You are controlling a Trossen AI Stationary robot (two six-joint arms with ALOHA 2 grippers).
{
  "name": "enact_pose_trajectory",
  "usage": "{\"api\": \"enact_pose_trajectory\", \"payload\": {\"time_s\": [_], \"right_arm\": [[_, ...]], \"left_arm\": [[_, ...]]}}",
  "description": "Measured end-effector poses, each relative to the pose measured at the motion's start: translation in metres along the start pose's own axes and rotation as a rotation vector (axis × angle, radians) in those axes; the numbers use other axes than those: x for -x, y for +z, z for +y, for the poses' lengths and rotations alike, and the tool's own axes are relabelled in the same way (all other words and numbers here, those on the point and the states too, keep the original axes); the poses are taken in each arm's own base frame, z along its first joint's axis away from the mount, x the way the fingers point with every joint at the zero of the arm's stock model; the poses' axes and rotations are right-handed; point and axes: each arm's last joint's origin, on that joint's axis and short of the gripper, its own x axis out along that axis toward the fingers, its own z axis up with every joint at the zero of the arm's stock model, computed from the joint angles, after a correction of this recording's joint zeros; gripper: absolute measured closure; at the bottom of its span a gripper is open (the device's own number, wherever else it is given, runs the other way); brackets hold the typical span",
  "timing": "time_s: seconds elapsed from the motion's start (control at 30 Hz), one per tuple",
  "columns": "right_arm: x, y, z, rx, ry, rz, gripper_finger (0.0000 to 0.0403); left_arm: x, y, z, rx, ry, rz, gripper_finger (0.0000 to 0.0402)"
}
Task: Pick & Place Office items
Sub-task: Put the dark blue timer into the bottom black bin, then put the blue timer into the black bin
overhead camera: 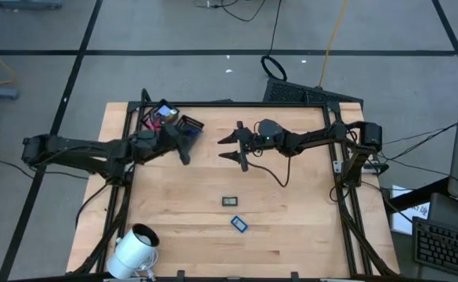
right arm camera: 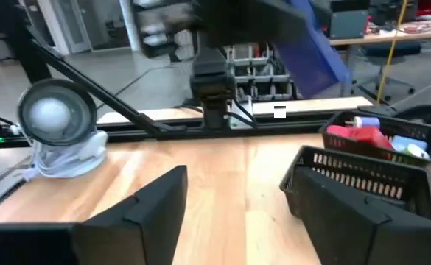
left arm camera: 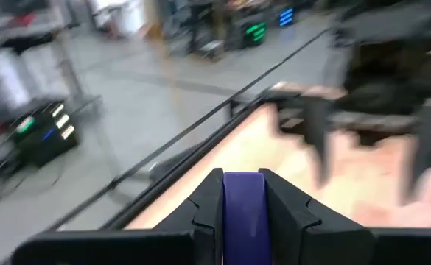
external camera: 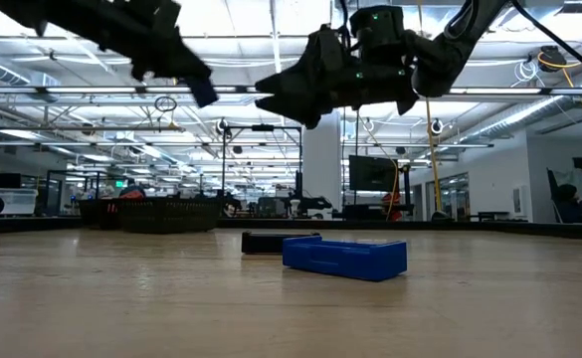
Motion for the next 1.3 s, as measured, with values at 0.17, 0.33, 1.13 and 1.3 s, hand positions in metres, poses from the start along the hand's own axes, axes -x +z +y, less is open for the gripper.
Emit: {"api": "enact_pose_trajectory", "payload": {"time_s": [0.17, 0.33, 1.13, 1.3], "right_arm": [[0.001, 0.003, -0.001, 0.005, 0.001, -0.012, 0.0152], [0.001, 0.003, -0.002, 0.008, -0.006, -0.013, 0.016], [0.001, 0.002, -0.002, 0.007, -0.006, -0.012, 0.0168], [0.001, 0.002, -0.002, 0.007, -0.006, -0.012, 0.0169]], "left_arm": [[0.007, -0.015, 0.008, 0.049, 0.166, 0.129, 0.0337], [0.003, -0.04, 0.014, 0.101, 0.308, 0.2, 0.0341], [-0.032, -0.111, 0.035, 0.176, 0.479, 0.438, 0.0265], [-0.029, -0.106, 0.036, 0.127, 0.46, 0.428, 0.0247]]}}
